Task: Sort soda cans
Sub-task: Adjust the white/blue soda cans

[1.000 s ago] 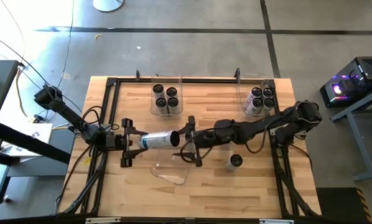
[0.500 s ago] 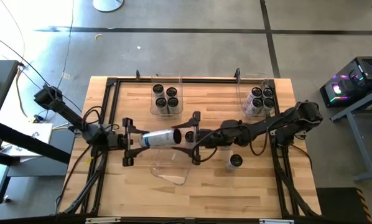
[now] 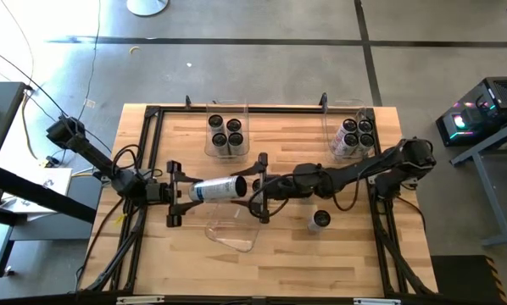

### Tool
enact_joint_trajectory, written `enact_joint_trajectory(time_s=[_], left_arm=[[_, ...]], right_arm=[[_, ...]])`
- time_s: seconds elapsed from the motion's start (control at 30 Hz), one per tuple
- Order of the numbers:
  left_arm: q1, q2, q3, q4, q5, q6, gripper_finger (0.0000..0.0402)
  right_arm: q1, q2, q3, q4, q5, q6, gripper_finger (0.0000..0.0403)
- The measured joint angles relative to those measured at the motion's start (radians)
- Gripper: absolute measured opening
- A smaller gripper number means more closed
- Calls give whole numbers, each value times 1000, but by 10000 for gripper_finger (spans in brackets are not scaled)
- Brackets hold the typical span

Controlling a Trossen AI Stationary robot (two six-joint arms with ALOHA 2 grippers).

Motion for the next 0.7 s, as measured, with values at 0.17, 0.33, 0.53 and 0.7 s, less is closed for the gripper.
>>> enact_joint_trajectory(time_s=[0.17, 0.33, 0.53, 0.7], left_arm=[[-2, 0, 0, -3, 17, -2, 241], [-2, 0, 1, -5, 12, -11, 241], [-1, -1, 2, -5, 4, -23, 258], [-1, -1, 2, -23, -1, -39, 272]], right_arm=[[2, 30, 0, 68, -68, -65, 308], [-1, 30, 7, 66, -65, -30, 260], [-5, 30, 44, 17, -68, -15, 223], [-5, 30, 70, -33, -66, -15, 223]])
